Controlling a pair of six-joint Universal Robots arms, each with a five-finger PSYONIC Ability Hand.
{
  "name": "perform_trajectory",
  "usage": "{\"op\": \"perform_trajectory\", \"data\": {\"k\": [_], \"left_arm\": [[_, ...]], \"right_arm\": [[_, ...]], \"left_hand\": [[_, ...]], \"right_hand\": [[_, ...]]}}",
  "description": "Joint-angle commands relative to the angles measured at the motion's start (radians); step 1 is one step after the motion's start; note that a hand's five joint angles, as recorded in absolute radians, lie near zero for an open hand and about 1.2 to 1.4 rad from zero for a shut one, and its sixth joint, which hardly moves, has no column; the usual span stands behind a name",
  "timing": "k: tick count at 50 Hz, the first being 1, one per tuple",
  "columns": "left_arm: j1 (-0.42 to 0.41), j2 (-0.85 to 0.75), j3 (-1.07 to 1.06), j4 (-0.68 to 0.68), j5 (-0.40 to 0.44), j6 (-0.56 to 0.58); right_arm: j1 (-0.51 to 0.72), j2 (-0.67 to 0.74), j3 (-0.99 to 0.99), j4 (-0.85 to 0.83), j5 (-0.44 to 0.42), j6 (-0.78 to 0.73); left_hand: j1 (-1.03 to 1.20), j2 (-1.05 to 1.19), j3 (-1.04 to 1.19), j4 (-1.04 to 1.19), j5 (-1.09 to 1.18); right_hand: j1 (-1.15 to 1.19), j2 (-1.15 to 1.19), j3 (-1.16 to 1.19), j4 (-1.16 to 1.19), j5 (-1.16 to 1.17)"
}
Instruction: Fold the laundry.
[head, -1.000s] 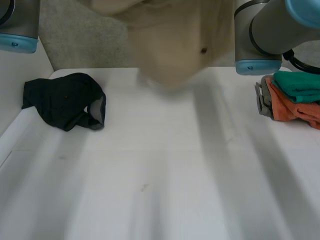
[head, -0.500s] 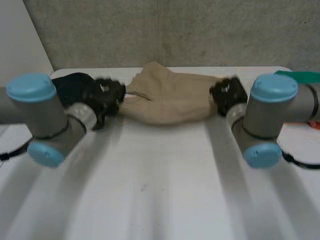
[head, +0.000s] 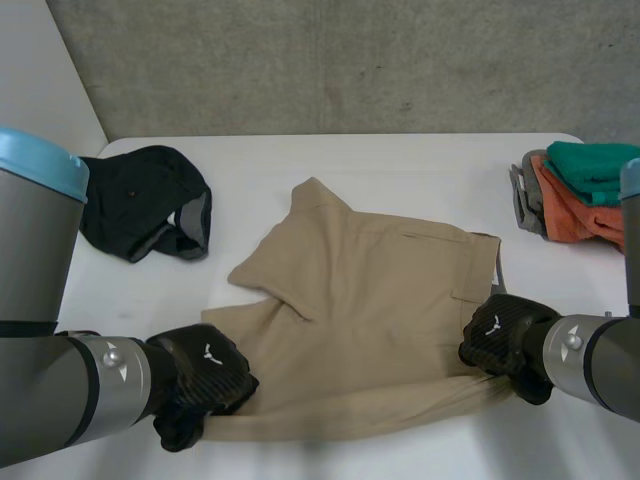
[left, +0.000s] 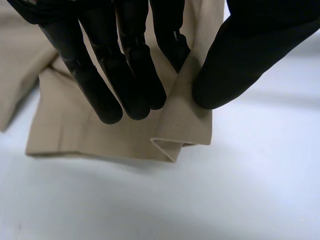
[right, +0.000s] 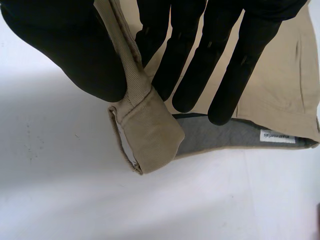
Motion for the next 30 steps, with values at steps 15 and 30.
{"op": "perform_trajectory", "data": {"k": [15,30], "left_arm": [[0.032,-0.62,0.841,0.621,-0.089,-0.087],[0.002,-0.97,1.183,0.863,-0.129,-0.15]], "right_arm": [[0.028,0.491,-0.605,-0.439,0.194,0.413],[0.06,0.758,-0.694,-0.979,0.34,0.236]], "left_hand": [[0.24,0.198,0.205,0.194,0.211],[-0.981,-1.024,-1.016,-1.027,-1.011]], "right_hand": [[0.278,0.214,0.204,0.198,0.201],[-0.944,-1.008,-1.018,-1.024,-1.021]]}}
